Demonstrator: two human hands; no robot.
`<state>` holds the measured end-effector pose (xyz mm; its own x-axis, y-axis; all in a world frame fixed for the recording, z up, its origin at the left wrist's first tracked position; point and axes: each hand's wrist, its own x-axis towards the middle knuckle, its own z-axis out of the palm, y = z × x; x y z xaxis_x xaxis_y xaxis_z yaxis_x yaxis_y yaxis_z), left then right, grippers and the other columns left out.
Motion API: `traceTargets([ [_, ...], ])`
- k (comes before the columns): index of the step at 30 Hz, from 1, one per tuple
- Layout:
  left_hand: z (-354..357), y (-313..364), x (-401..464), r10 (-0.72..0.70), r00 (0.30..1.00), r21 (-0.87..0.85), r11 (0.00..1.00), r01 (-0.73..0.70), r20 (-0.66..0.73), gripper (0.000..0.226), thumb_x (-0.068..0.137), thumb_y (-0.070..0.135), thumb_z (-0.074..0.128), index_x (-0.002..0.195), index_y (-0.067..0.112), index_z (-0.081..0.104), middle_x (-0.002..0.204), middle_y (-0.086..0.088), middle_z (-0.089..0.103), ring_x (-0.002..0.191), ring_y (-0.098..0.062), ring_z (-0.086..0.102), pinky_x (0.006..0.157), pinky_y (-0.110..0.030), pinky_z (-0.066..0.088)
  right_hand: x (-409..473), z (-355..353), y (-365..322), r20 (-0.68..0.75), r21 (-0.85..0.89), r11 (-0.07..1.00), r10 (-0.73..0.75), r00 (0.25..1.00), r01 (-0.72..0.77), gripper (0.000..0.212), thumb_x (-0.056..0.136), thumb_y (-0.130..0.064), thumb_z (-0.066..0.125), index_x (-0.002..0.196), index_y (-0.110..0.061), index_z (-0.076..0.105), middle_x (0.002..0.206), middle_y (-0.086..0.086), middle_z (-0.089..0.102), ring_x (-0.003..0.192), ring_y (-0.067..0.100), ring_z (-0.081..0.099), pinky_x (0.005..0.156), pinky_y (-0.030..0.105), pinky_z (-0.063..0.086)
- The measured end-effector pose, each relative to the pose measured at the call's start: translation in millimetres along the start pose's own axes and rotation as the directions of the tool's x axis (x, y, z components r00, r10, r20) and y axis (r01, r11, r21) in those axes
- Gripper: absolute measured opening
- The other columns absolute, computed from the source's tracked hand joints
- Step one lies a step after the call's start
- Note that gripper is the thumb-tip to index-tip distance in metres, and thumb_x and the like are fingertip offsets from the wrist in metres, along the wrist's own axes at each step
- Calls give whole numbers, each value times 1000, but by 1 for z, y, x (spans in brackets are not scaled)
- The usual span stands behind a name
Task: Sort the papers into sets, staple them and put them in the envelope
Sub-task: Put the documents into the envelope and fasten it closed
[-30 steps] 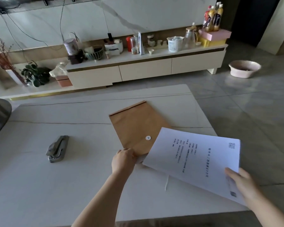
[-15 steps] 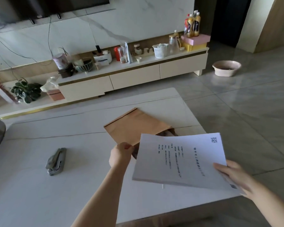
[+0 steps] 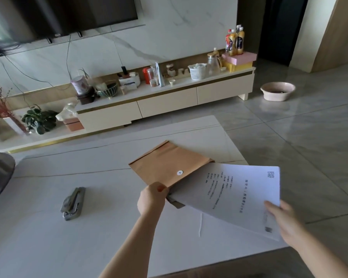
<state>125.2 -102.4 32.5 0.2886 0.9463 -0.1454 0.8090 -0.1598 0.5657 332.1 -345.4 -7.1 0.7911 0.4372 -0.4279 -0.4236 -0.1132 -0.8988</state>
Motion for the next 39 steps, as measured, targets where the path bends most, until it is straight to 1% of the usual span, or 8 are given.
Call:
traceTargets([
  [4,9,-3,-11,35,999,75,997,-34,-8,10,84,30,55,81,29,65,79,7,64,73,-16,61,57,-24,43,-1,31,19,-41,-70,997,-12,999,9,13,94,-3,50,93,-8,62,105,20,67,86,30,61,87,48,47],
  [9,18,-14,-17,52,998,95,994,-49,-23,9,84,30,57,80,30,66,81,10,63,73,-14,59,57,-22,41,-13,74,24,40,-29,999,39,998,-38,15,98,-8,44,104,-11,57,91,11,64,79,28,61,64,31,46],
  [15,25,-16,-20,182,981,118,978,-173,-72,14,88,27,55,86,26,69,93,15,59,100,-8,47,59,-24,36,-14,106,27,-53,58,996,73,996,-70,13,98,-10,41,98,-13,53,90,11,57,66,22,50,58,26,34],
  [17,27,-13,-21,178,982,82,982,-172,-70,15,86,25,55,83,24,69,92,15,59,103,-7,44,58,-23,34,-21,122,26,56,52,994,88,995,-91,14,98,-12,40,96,-17,53,93,10,60,71,23,55,59,25,40],
  [20,27,-15,-21,155,985,54,987,-152,-70,15,85,23,55,81,23,70,94,14,60,104,-7,43,60,-24,35,-21,132,22,204,-132,974,209,956,-185,17,97,-15,39,98,-16,55,91,9,64,80,25,63,60,31,51],
  [23,25,-23,-21,152,985,6,988,-152,-76,13,86,24,57,85,22,70,97,13,61,103,-10,43,64,-25,36,-10,119,25,119,-322,928,236,964,-188,15,94,-13,44,83,-8,53,69,9,56,57,19,53,48,25,37],
  [32,32,-35,-29,183,975,-231,951,-208,-126,9,80,12,65,78,4,67,76,1,60,75,-18,52,57,-26,37,-11,134,26,183,-151,975,192,964,-165,7,95,-10,56,93,-8,50,75,8,53,55,15,55,38,20,45],
  [39,40,-56,-30,193,962,-219,947,-234,-195,29,81,17,68,59,20,50,75,16,52,85,-19,46,58,-17,28,-9,130,17,336,-62,964,266,904,-260,15,100,-5,43,93,-3,57,66,12,69,51,17,68,41,22,50],
])
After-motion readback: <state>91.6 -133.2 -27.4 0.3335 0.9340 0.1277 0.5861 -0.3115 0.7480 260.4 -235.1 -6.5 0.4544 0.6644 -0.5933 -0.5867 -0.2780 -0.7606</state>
